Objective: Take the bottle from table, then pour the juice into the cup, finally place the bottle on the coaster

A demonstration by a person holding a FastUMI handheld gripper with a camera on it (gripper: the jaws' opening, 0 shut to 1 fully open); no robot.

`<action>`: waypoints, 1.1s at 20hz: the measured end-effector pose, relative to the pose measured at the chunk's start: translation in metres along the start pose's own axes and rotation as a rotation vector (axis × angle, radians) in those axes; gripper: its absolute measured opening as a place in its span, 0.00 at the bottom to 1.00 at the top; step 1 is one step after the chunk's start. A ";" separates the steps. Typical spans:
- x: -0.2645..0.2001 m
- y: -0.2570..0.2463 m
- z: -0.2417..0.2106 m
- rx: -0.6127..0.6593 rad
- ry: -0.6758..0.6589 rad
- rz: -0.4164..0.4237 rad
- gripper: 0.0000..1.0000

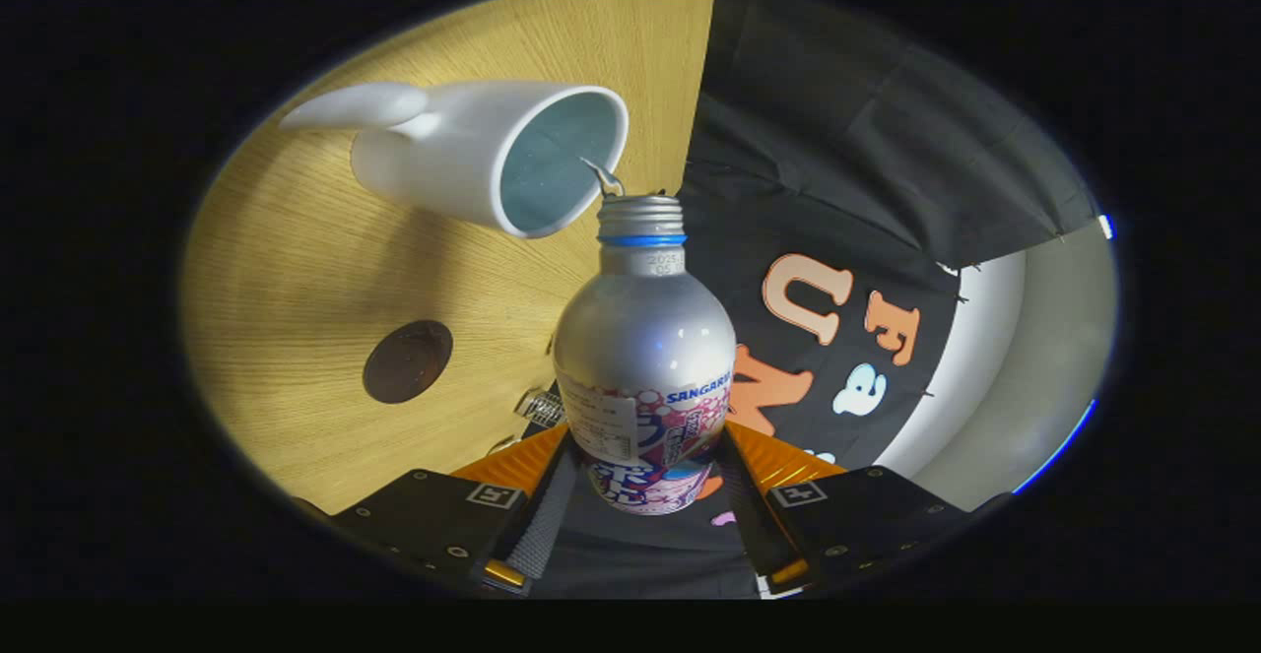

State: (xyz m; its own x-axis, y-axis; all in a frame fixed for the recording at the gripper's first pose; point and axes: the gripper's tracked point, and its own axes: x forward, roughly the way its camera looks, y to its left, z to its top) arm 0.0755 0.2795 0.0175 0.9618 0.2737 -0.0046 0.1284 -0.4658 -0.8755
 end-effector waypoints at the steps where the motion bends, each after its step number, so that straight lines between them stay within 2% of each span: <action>1: 0.001 -0.003 -0.002 -0.021 0.006 -0.004 0.76; 22: 0.005 -0.007 0.000 -0.105 0.002 0.015 0.76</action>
State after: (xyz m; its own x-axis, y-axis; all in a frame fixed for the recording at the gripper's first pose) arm 0.0791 0.2846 0.0239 0.9642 0.2645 -0.0160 0.1388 -0.5554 -0.8199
